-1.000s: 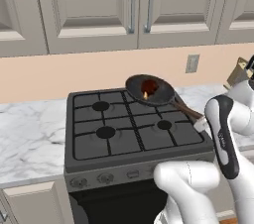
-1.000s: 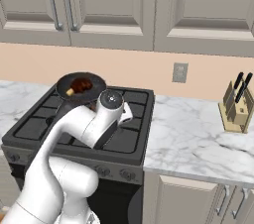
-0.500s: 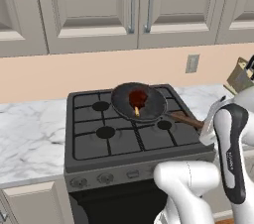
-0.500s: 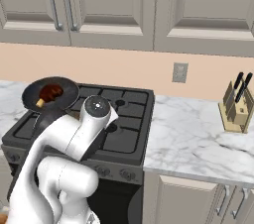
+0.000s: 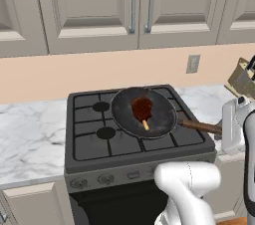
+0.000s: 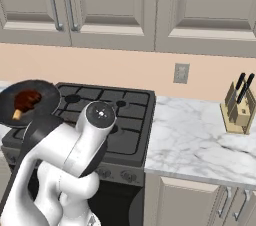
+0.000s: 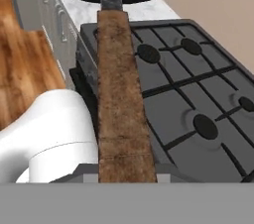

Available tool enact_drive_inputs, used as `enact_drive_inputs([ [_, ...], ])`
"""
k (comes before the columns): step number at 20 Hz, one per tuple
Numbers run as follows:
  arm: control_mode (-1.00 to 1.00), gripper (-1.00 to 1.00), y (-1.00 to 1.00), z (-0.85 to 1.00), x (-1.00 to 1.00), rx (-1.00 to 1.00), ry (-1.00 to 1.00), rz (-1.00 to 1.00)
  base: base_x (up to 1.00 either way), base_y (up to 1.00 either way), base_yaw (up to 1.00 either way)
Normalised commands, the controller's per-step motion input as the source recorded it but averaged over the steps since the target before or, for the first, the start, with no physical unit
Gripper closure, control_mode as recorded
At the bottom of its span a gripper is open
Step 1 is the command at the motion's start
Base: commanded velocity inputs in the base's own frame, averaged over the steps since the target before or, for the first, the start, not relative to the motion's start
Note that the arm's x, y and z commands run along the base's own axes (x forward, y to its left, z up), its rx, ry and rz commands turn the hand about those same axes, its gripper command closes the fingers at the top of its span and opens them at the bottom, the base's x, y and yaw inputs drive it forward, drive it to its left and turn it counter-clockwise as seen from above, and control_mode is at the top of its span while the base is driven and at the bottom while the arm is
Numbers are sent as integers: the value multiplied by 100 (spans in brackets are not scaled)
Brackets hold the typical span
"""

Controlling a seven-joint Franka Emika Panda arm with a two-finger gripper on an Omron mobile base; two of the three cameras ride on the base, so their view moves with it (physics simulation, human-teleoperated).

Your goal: Pick up the pan with the steak in it and place it on the dining table. Then place the steak on the plate.

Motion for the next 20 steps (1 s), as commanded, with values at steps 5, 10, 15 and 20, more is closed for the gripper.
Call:
enact_drive_inputs([
  [5,100,100,0,0,-1,0,0,0,-7,1,0],
  [10,100,100,0,0,0,0,0,0,-65,17,8],
  [15,100,100,0,0,0,0,0,0,-44,1,37],
  [20,100,100,0,0,0,0,0,0,-22,-1,46],
])
